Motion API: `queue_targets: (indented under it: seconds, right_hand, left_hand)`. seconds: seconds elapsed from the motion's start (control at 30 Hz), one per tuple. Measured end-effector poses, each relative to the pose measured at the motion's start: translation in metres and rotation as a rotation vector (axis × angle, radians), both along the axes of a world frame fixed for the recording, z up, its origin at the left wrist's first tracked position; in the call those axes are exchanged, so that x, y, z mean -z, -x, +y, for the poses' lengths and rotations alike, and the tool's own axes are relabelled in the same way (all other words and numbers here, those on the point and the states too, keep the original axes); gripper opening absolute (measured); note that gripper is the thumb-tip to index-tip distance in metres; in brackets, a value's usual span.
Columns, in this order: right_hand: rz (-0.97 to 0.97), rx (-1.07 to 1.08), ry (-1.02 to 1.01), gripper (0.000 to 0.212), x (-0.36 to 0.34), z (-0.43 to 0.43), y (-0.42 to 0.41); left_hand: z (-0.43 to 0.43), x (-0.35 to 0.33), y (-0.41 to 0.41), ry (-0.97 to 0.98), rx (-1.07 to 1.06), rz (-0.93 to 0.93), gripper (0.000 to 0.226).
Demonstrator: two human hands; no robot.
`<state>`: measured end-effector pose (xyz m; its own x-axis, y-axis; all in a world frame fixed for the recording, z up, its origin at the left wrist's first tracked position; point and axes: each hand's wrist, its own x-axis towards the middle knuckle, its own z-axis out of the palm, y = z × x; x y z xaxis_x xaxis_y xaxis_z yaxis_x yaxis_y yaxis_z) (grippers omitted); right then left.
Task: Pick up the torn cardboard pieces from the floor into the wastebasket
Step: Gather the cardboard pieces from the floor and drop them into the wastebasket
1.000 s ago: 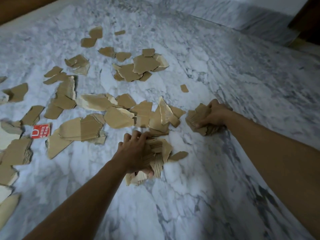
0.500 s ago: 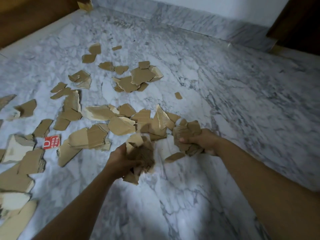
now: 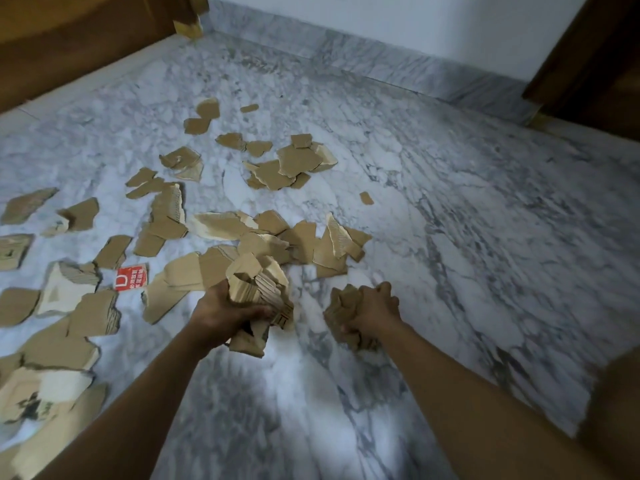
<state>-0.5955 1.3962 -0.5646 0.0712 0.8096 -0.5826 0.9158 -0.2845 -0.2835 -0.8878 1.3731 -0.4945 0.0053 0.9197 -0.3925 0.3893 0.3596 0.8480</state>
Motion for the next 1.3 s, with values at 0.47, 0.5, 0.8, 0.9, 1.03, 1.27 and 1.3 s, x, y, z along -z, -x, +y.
queue_targets:
  seconds: [0.47, 0.5, 0.8, 0.9, 1.03, 1.27, 1.3]
  right_hand:
    - [0.585, 0.495, -0.052, 0.049, -0.027, -0.048, -0.009]
    - [0.653, 0.563, -0.096, 0.057, -0.034, -0.052, -0.01]
    - [1.033, 0.825, -0.225, 0.079, -0.151, -0.065, -0.019]
    - [0.996, 0.839, -0.37, 0.05, -0.198, -0.077, -0.028]
    - [0.955, 0.874, -0.559, 0.05, -0.268, -0.09, -0.061]
    - [1.07, 0.967, -0.643, 0.045, -0.332, -0.13, -0.172]
    - [1.078, 0.987, -0.67, 0.046, -0.338, -0.139, -0.194]
  left_hand:
    - [-0.01, 0.016, 0.006, 0.024, -0.03, -0.129, 0.039]
    - [-0.008, 0.013, 0.002, 0.023, -0.008, -0.146, 0.037]
    - [0.011, -0.062, -0.094, 0.1, 0.27, -0.37, 0.039]
    - [0.015, -0.122, -0.13, 0.104, 0.424, -0.412, 0.028]
    - [0.022, -0.192, -0.17, 0.029, 0.559, -0.436, 0.03]
    - [0.004, -0.269, -0.296, -0.069, 0.729, -0.477, 0.031]
    - [-0.004, -0.274, -0.323, -0.066, 0.731, -0.495, 0.036]
